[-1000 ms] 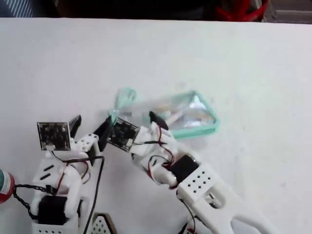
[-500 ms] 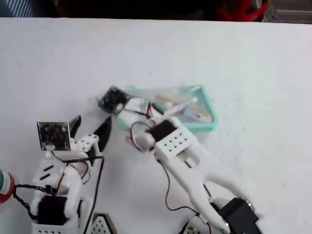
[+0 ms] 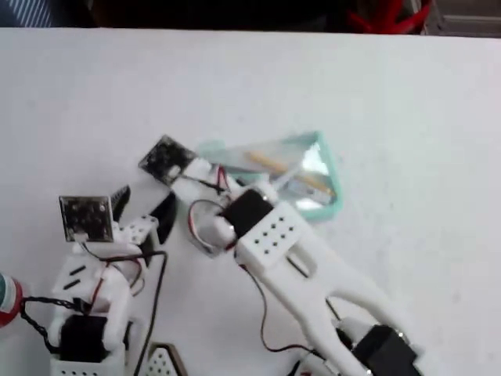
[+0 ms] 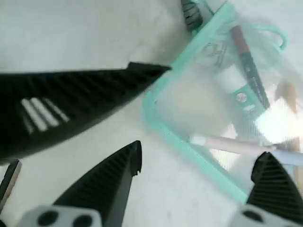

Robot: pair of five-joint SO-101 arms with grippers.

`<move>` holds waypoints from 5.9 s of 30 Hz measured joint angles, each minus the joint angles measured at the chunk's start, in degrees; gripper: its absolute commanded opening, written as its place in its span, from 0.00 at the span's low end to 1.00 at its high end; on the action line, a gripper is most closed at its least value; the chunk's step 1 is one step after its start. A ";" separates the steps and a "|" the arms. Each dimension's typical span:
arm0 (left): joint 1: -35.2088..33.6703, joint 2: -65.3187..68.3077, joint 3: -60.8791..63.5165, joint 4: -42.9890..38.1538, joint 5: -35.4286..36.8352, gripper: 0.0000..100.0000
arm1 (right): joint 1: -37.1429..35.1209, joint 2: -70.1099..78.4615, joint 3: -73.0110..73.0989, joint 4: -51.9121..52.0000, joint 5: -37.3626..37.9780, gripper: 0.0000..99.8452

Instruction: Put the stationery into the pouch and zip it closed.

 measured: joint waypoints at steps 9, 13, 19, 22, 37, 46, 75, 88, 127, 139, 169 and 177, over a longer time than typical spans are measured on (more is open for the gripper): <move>0.00 0.00 0.00 0.00 -7.74 0.12 | 22.33 -16.88 -4.66 6.33 0.18 0.00; 0.00 0.70 -2.81 0.00 -9.67 0.04 | 32.26 -21.36 -1.23 6.51 0.35 0.07; 0.00 -0.09 -15.47 4.75 -9.85 0.03 | 37.80 -32.88 -0.44 8.44 0.35 0.02; 0.00 -0.09 -23.38 9.05 -9.85 0.03 | 36.22 -41.49 -0.44 11.43 0.35 0.02; 0.00 -0.18 -43.60 26.90 -21.45 0.03 | 23.03 -83.16 5.89 17.32 0.35 0.02; 0.00 -0.18 -38.77 26.46 -21.71 0.02 | 22.86 -83.43 15.91 17.23 0.53 0.02; -4.48 0.70 17.41 5.80 -20.40 0.03 | 29.10 -83.78 74.99 -17.85 0.62 0.02; -4.48 0.62 17.41 15.74 -19.52 0.03 | 36.84 -82.90 75.52 -2.55 0.62 0.02; -4.48 0.53 17.41 15.74 -19.52 0.03 | 36.84 -82.90 75.52 -1.76 0.70 0.02; -4.48 0.53 17.41 15.74 -19.52 0.03 | 36.84 -82.90 75.52 -1.76 0.70 0.02; -4.48 0.53 17.41 15.74 -19.52 0.03 | 36.84 -82.90 75.52 -1.76 0.70 0.02; -4.48 0.53 17.41 15.74 -19.52 0.03 | 36.84 -82.90 75.52 -1.76 0.70 0.02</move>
